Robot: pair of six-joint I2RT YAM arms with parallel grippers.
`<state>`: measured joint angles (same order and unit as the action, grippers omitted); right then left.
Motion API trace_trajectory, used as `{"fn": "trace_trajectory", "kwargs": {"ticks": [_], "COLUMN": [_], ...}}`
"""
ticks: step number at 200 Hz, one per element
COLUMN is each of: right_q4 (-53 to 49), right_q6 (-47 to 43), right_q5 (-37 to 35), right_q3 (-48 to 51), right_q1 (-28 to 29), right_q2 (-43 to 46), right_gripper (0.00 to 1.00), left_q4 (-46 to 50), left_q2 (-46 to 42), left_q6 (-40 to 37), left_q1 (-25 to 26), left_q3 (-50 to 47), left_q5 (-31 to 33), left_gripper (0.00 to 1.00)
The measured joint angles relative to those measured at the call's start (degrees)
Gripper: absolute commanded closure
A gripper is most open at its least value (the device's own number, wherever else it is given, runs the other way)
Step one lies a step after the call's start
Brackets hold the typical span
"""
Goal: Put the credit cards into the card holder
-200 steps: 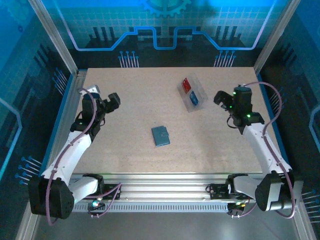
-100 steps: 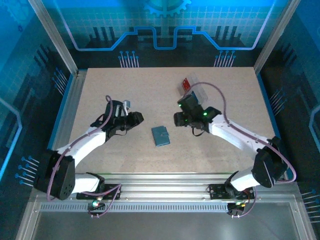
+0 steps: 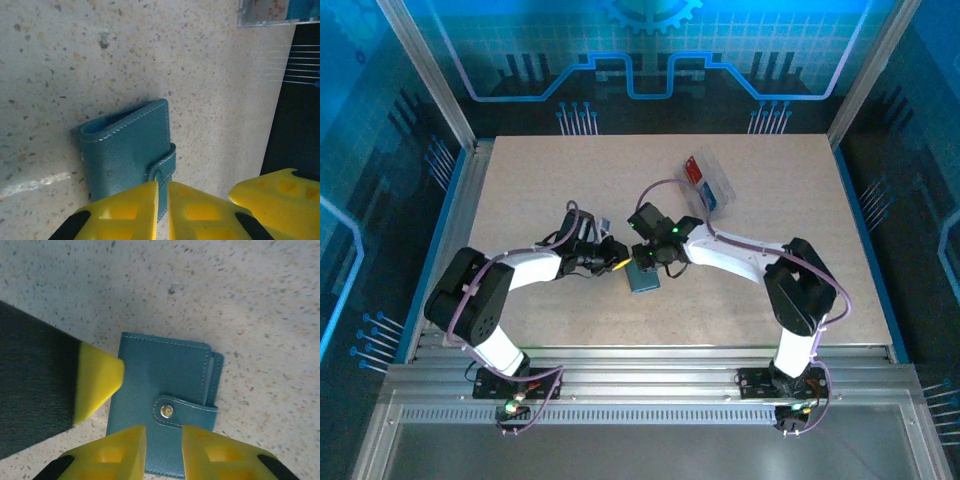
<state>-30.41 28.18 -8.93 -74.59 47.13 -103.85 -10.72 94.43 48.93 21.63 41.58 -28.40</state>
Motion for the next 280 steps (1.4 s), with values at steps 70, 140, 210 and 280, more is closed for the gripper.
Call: {"fn": "trace_trajectory", "kwargs": {"ticks": [70,140,210,280], "right_q4": [-2.08,-2.56,-2.14,-1.97], "right_q6": [-1.29,-1.97,-2.82,-3.85], "right_q5": [-1.57,-1.16,1.16,4.61], "right_q3": [-3.54,-3.91,-3.91,-3.89], "right_q1": [0.48,0.46,-0.22,-1.49], "right_q2": [-6.23,-8.59,-9.11,-9.7], "right_gripper": [0.67,0.58,0.52,0.46], "left_q4": [-0.35,-0.68,-1.9,-2.58], "left_q2": [5.29,5.66,5.88,6.16], "left_q6": [-1.05,-2.54,-2.78,-2.95], "left_q1": [0.02,0.07,-0.04,-0.22], "left_q3": [0.81,0.15,-0.61,-0.94], "left_q5": [-0.2,0.55,0.63,0.28], "left_gripper": [0.88,0.89,0.89,0.89]}}
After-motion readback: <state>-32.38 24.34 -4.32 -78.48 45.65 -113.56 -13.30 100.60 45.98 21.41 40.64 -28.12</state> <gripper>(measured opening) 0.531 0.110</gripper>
